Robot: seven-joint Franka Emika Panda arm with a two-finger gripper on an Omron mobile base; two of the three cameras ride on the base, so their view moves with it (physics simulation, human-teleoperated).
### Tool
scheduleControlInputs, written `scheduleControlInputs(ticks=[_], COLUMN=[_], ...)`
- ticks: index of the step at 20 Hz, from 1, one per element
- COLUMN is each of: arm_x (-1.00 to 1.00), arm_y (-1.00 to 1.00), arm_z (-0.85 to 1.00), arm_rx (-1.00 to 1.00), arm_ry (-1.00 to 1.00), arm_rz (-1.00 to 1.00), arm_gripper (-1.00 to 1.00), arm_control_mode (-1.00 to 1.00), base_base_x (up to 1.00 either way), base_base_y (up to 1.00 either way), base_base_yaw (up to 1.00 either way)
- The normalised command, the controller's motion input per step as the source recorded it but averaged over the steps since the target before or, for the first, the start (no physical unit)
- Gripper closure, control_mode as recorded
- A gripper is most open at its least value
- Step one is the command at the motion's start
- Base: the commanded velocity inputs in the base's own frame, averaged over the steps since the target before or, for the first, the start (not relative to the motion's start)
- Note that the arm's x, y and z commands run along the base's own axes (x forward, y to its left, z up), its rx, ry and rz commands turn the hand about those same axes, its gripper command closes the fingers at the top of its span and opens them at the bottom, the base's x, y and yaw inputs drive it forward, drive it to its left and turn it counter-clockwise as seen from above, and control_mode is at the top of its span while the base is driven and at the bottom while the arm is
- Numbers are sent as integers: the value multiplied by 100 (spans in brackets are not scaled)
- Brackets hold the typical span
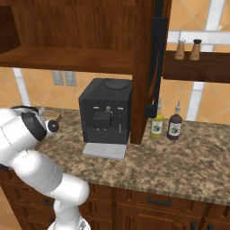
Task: Pick the kettle from the counter and place it on the tray. Then pick the mug from the cabinet and place it on the tray. Then close the cabinet doors.
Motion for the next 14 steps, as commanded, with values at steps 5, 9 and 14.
scheduleControlInputs(ticks=[5, 9, 14], arm_x=[-3, 0, 0], arm_y=[2, 0, 0], arm_z=[3, 37, 39], arm_rx=[0, 0, 0], arm_ry=[0, 0, 0], arm_rz=[0, 0, 0], arm_gripper=[-100, -100, -100], arm_control_mode=[-100, -100, -100], base_base_x=[0, 0, 0], base_base_y=[0, 0, 0], base_base_yaw=[0, 0, 0])
